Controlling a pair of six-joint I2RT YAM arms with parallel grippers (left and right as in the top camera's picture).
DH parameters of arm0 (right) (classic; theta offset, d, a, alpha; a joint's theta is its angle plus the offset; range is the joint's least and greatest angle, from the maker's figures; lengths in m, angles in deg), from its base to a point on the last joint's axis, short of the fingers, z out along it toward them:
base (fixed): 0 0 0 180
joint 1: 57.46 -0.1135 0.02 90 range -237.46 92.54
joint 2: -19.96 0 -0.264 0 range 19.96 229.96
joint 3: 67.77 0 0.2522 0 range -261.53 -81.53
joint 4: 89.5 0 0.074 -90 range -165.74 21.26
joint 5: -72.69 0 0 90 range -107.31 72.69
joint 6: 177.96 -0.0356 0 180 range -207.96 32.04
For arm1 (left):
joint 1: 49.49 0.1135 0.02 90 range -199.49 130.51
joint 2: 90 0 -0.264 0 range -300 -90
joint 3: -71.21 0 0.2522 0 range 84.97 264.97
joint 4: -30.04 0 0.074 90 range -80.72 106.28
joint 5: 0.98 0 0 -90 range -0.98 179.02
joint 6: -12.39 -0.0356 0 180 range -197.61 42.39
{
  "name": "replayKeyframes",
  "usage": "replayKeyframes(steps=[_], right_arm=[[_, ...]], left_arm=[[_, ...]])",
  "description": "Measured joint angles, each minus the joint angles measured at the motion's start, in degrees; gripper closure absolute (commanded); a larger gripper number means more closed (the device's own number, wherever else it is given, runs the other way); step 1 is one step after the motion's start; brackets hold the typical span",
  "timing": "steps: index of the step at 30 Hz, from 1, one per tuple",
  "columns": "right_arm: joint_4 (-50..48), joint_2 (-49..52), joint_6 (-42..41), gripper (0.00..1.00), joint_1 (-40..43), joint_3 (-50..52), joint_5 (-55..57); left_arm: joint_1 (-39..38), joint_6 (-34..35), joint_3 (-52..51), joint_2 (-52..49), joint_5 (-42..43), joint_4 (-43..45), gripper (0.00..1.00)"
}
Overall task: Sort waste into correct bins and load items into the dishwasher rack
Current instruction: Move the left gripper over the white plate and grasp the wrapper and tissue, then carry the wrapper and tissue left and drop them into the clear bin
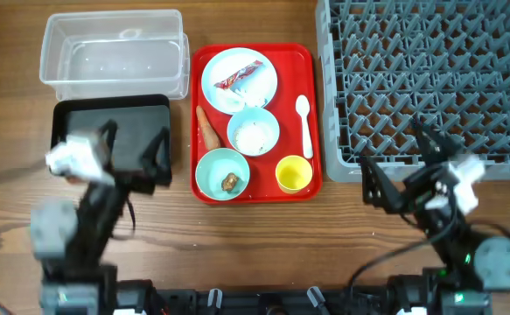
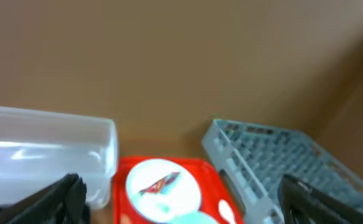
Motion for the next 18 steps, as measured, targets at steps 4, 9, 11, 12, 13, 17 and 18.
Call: replayKeyframes(steps=[4, 9, 11, 12, 13, 17, 18], right_arm=[[11.67, 17.81, 0.76, 0.0, 0.0, -15.45, -7.39], [50.29, 39.36, 14.93, 0.0, 0.0, -41.31, -10.97], [58.1, 44.63, 17.38, 0.0, 0.0, -47.43, -10.1], [58.97, 48.41, 18.32, 0.0, 0.0, -48.87, -9.57], [60.43, 50.12, 18.14, 0.0, 0.0, -48.92, -9.16], [62.29, 54.86, 16.85, 0.01, 0.0, -48.92, -8.76], [62.27, 55.19, 16.85, 0.0, 0.0, -48.92, -8.79]], left_arm=[[-0.13, -1.42, 21.94, -24.35, 4.7, -15.74, 0.0], [-10.43, -11.76, 64.48, -65.61, 0.61, -38.91, 0.0], [-13.2, -12.37, 69.09, -72.0, -1.53, -39.8, 0.0], [-16.0, -12.66, 72.11, -78.42, -2.71, -37.35, 0.0], [-17.75, -12.83, 72.11, -82.31, -3.06, -37.55, 0.0], [-21.29, -5.55, 72.08, -96.39, -5.99, -35.36, 0.0], [-21.24, -2.43, 72.06, -97.61, -7.43, -35.26, 0.0]])
